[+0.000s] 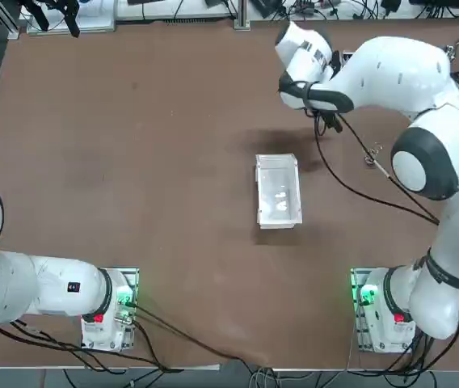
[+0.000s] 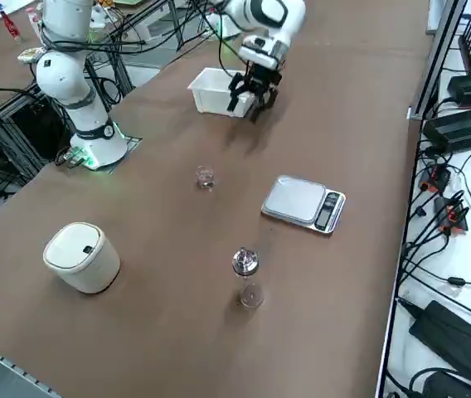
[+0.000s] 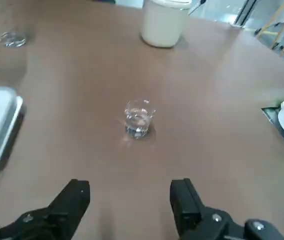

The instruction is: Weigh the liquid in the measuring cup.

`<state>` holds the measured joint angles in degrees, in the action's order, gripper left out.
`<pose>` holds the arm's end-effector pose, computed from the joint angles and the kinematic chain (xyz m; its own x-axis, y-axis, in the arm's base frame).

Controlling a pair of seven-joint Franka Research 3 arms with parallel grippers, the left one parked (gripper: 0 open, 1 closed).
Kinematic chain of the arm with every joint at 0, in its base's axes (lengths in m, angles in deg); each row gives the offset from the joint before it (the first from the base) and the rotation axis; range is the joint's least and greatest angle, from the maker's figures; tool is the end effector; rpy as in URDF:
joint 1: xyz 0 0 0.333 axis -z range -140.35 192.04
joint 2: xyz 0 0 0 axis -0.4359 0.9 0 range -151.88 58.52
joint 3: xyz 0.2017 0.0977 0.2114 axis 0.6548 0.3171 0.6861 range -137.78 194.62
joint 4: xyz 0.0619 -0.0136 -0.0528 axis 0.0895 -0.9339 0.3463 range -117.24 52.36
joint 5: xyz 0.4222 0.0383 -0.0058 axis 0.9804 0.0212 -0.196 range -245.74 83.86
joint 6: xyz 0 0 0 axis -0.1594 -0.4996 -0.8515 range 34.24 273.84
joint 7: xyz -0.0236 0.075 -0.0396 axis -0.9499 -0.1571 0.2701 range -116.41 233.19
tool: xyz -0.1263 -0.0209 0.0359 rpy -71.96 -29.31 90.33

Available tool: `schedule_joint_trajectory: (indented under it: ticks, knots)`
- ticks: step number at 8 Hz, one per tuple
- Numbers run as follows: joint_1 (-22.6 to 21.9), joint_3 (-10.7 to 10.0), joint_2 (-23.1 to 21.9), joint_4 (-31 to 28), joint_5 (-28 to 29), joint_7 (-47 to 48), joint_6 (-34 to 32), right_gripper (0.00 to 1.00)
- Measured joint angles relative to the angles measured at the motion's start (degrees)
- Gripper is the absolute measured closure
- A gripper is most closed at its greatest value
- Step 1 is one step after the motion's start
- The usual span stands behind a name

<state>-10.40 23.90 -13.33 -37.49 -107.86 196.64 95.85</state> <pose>0.5373 0.2611 0.1995 -0.0087 -0.6484 0.7612 -0.9656 0.2033 0.1621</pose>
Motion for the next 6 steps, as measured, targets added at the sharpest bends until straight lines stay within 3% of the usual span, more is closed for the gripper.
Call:
schedule_joint_trajectory:
  ticks: [3,6]
  knots:
    - [0.9,-0.6,1.2,-3.7,-2.2,4.9,0.2,0.02]
    - [1.0,-1.4,2.2,-9.2,-4.8,7.0,5.5,0.02]
